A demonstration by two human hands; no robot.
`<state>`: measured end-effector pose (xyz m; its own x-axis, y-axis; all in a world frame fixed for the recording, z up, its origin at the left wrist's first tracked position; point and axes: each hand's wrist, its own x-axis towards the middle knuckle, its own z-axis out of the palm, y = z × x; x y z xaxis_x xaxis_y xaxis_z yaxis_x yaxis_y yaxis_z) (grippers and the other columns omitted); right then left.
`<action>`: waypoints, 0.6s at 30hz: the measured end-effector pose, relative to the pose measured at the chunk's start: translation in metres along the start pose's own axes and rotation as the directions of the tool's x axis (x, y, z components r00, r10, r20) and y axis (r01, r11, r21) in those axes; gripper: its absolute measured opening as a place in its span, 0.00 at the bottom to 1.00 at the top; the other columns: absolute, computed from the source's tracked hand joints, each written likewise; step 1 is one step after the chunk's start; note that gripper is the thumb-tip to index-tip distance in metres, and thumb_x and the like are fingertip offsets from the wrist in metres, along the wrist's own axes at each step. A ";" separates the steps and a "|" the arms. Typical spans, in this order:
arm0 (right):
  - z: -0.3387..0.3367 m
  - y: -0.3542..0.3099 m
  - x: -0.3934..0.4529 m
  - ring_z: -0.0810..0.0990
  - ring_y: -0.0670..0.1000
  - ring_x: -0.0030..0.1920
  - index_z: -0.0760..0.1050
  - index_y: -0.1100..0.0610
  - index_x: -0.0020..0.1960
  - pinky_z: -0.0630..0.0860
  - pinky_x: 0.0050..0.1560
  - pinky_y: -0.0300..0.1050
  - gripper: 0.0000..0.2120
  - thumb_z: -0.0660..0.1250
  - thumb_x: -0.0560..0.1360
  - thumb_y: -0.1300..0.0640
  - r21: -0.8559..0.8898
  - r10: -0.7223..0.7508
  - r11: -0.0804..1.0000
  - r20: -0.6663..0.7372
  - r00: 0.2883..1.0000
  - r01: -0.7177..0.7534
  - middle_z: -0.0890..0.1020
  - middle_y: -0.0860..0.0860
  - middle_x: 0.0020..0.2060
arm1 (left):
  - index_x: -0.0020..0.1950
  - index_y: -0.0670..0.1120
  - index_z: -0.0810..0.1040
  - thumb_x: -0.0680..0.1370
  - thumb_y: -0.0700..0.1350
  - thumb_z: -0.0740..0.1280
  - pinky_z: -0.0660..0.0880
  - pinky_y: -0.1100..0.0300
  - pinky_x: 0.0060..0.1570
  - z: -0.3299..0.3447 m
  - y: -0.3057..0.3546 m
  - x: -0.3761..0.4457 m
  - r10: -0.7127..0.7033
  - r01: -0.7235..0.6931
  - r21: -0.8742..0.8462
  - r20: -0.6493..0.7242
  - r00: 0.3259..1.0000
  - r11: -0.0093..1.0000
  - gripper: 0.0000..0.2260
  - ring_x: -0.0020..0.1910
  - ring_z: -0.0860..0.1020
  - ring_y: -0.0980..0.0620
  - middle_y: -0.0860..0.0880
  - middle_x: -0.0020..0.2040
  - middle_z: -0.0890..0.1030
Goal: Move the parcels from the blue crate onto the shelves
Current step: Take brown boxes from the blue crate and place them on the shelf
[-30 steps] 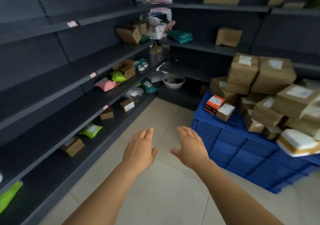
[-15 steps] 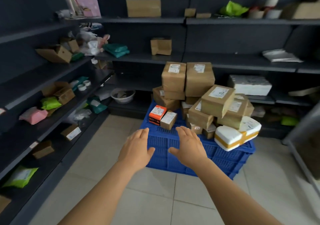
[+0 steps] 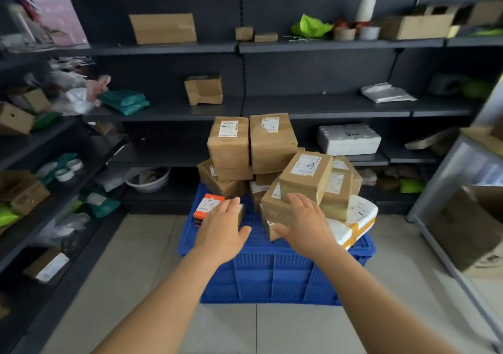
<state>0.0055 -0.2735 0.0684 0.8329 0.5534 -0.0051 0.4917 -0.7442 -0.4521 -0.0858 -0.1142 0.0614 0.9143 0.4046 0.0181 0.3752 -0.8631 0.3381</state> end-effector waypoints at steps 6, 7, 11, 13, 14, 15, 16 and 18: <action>0.001 0.013 0.065 0.56 0.52 0.75 0.54 0.54 0.77 0.55 0.74 0.48 0.35 0.65 0.76 0.44 0.036 0.142 0.989 -0.023 0.990 -0.141 0.60 0.49 0.75 | 0.79 0.46 0.52 0.80 0.55 0.61 0.60 0.53 0.73 0.014 -0.001 0.087 0.090 -0.087 -0.074 0.040 0.995 0.993 0.31 0.75 0.59 0.50 0.48 0.77 0.59; 0.002 0.016 0.076 0.57 0.52 0.75 0.55 0.53 0.77 0.56 0.73 0.49 0.35 0.64 0.76 0.44 0.042 0.167 0.985 -0.027 0.986 -0.166 0.61 0.49 0.75 | 0.79 0.46 0.52 0.80 0.55 0.61 0.60 0.53 0.73 0.016 -0.002 0.101 0.105 -0.101 -0.080 0.056 0.993 0.992 0.31 0.75 0.59 0.50 0.48 0.77 0.59; 0.005 0.022 0.114 0.56 0.51 0.76 0.53 0.51 0.77 0.56 0.74 0.51 0.35 0.64 0.76 0.43 0.071 0.258 0.965 -0.047 0.965 -0.254 0.59 0.48 0.76 | 0.79 0.47 0.52 0.80 0.55 0.61 0.60 0.52 0.73 0.021 -0.007 0.152 0.137 -0.131 -0.082 0.078 0.988 0.988 0.31 0.75 0.58 0.49 0.49 0.77 0.59; 0.006 0.025 0.134 0.55 0.51 0.76 0.52 0.51 0.78 0.55 0.74 0.51 0.36 0.64 0.76 0.43 0.071 0.284 0.957 -0.037 0.958 -0.281 0.58 0.48 0.76 | 0.79 0.47 0.52 0.80 0.55 0.61 0.60 0.52 0.73 0.022 -0.012 0.174 0.142 -0.135 -0.087 0.078 0.987 0.987 0.31 0.75 0.59 0.49 0.49 0.77 0.59; 0.007 0.025 0.144 0.55 0.51 0.76 0.51 0.51 0.78 0.55 0.74 0.51 0.36 0.64 0.76 0.43 0.074 0.294 0.954 -0.028 0.955 -0.291 0.57 0.48 0.77 | 0.79 0.47 0.52 0.80 0.55 0.61 0.60 0.52 0.73 0.022 -0.015 0.184 0.140 -0.133 -0.086 0.082 0.987 0.987 0.31 0.75 0.59 0.49 0.49 0.77 0.59; 0.008 0.026 0.154 0.55 0.52 0.76 0.51 0.51 0.78 0.56 0.74 0.51 0.36 0.65 0.76 0.44 0.080 0.300 0.951 -0.020 0.954 -0.298 0.57 0.48 0.77 | 0.79 0.47 0.52 0.80 0.55 0.60 0.60 0.52 0.73 0.022 -0.019 0.193 0.135 -0.128 -0.083 0.088 0.987 0.988 0.31 0.75 0.59 0.49 0.49 0.77 0.59; 0.008 0.026 0.165 0.55 0.52 0.76 0.51 0.51 0.78 0.56 0.74 0.51 0.36 0.65 0.76 0.44 0.089 0.302 0.950 -0.017 0.953 -0.300 0.57 0.48 0.77 | 0.79 0.47 0.52 0.80 0.55 0.60 0.60 0.52 0.73 0.021 -0.023 0.202 0.127 -0.120 -0.079 0.092 0.988 0.990 0.31 0.75 0.59 0.49 0.49 0.77 0.59; 0.008 0.027 0.187 0.55 0.52 0.76 0.51 0.51 0.78 0.55 0.74 0.52 0.37 0.65 0.76 0.43 0.106 0.295 0.950 -0.013 0.955 -0.292 0.57 0.49 0.77 | 0.79 0.46 0.52 0.80 0.55 0.60 0.59 0.52 0.73 0.019 -0.031 0.221 0.110 -0.104 -0.068 0.091 0.990 0.992 0.31 0.75 0.58 0.49 0.48 0.77 0.59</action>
<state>0.1721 -0.1873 0.0478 0.9443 0.3039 -0.1264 0.1971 -0.8296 -0.5224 0.1077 -0.0033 0.0373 0.9600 0.2783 -0.0304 0.2670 -0.8777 0.3980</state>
